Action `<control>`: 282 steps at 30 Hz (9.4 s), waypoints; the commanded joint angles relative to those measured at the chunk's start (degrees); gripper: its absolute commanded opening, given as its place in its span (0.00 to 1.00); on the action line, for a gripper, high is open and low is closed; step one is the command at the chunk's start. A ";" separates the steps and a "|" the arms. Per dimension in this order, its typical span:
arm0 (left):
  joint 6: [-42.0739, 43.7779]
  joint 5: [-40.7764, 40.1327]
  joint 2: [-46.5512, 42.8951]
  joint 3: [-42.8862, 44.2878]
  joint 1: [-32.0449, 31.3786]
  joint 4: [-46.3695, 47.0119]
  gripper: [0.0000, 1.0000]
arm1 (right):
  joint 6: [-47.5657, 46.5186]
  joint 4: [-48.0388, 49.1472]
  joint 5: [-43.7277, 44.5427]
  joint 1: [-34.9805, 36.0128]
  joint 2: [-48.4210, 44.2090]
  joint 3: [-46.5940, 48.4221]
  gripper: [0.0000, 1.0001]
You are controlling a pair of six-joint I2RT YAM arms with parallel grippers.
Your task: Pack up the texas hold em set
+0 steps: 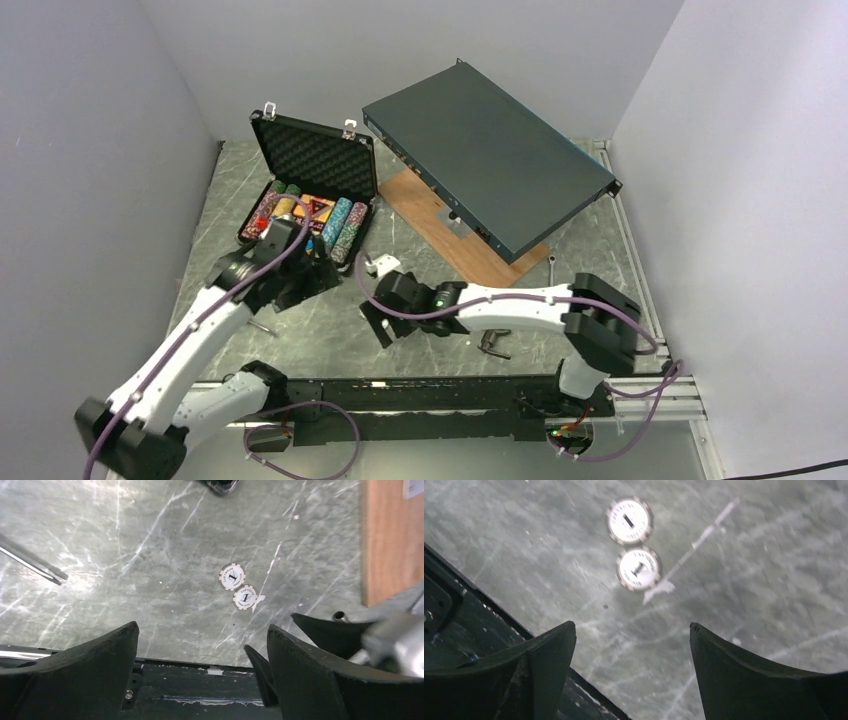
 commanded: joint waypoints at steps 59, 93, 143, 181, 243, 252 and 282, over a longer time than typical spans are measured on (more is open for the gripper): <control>2.24 -4.09 -31.66 -5.57 1.67 -9.66 0.99 | -5.59 -3.36 2.56 -1.47 16.51 13.11 0.36; 2.02 56.46 -2.80 -30.23 13.62 52.61 0.89 | -8.21 10.56 -3.32 -4.39 -7.88 -3.33 0.37; 1.16 63.27 15.59 -32.01 3.07 66.82 0.00 | -9.77 11.63 -6.57 -3.34 -5.87 0.06 0.36; 1.72 27.37 33.43 7.70 31.19 26.21 0.00 | -3.10 5.76 -0.17 -3.17 -24.28 -12.85 0.74; 2.55 26.12 28.53 2.51 31.98 29.18 0.50 | -2.54 8.14 -2.24 -2.36 -22.37 -13.63 0.74; 12.62 32.89 14.23 -3.71 31.96 27.45 0.63 | -1.41 5.65 -0.39 -1.12 -12.82 -7.08 0.84; 20.95 18.32 -13.33 -8.41 30.11 3.73 0.95 | -1.41 0.49 7.98 1.51 21.20 20.65 0.67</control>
